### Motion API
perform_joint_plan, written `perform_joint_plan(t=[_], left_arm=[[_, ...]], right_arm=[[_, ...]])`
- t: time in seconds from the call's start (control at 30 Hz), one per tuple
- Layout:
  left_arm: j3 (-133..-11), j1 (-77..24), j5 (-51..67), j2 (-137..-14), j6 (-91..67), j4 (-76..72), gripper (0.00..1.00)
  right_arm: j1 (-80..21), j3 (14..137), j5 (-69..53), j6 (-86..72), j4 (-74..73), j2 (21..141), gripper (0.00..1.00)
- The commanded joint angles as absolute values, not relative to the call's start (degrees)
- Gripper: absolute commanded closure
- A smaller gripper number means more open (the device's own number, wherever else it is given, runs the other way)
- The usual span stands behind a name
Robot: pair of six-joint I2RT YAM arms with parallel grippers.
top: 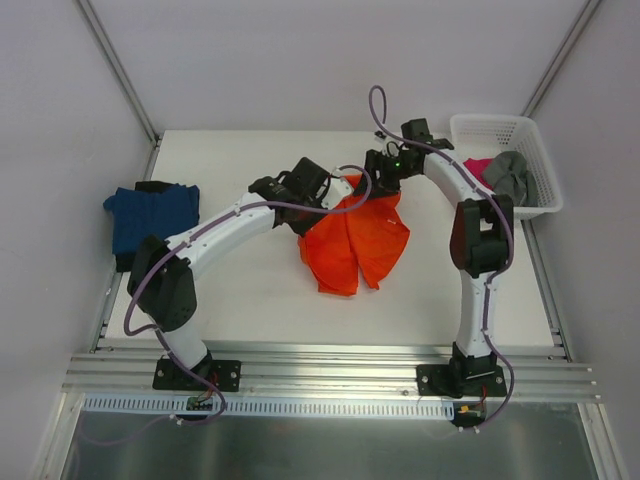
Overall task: Fold and stack the t-shirts
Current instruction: Flatten the tshirt out
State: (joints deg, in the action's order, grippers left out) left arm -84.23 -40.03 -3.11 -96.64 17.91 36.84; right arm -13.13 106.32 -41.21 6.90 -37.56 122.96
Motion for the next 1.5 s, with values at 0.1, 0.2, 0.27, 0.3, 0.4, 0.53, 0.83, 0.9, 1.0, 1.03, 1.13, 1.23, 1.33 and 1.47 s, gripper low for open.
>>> perform_joint_plan(t=[0.1,0.2,0.27,0.3,0.4,0.53,0.83,0.9,1.0,1.03,1.13,1.23,1.33,1.47], left_arm=[[-90.3,-38.8,-3.9,-100.4,19.9,38.2,1.0],[-91.4,-38.1,-3.8,-101.3,18.9,38.7,1.0],[-91.6,-38.1,-3.2,-101.3,18.5,38.8,1.0],[-91.7,-38.1,-2.8,-101.3,18.2,38.9,1.0],[-91.8,-38.1,-2.8,-101.3,18.0,38.9,1.0],[-91.5,-38.1,-2.8,-101.2,17.1,38.9,1.0],[-90.8,-38.0,-2.5,-100.5,16.4,38.9,1.0],[-90.7,-38.0,-2.5,-100.4,16.4,38.9,1.0],[-90.6,-38.0,-2.7,-100.4,16.3,38.9,1.0],[-90.5,-38.1,-2.6,-100.4,16.2,38.9,1.0],[-90.6,-38.1,-2.4,-100.4,15.9,38.9,1.0],[-91.0,-38.1,-2.5,-100.3,15.8,38.9,1.0],[-91.2,-38.1,-2.6,-100.2,16.0,38.9,1.0],[-91.1,-38.0,-3.0,-100.0,16.3,38.9,1.0]], right_arm=[[-16.3,116.5,-34.1,11.9,-40.9,129.7,0.4],[-17.0,118.7,-25.3,16.0,-42.7,131.0,0.42],[-17.1,119.5,-22.8,18.6,-42.7,131.5,0.43],[-17.3,119.8,-19.3,19.4,-42.6,132.0,0.43],[-17.3,121.3,-13.7,22.6,-41.3,133.4,0.42],[-17.7,124.6,-7.2,25.3,-40.0,136.0,0.4],[-20.4,126.6,-3.4,30.8,-38.2,136.7,0.38],[-20.7,126.9,-4.0,31.0,-38.6,136.6,0.37],[-20.9,126.6,-4.5,31.4,-38.8,135.3,0.36],[-20.9,126.5,-5.2,31.4,-38.9,135.1,0.34],[-20.9,125.9,-9.3,31.8,-39.5,134.1,0.32],[-21.2,124.5,-10.8,31.4,-39.2,133.8,0.33],[-21.6,124.1,-10.7,31.6,-39.4,133.9,0.36],[-21.8,124.3,-9.3,32.0,-39.3,133.9,0.38]])
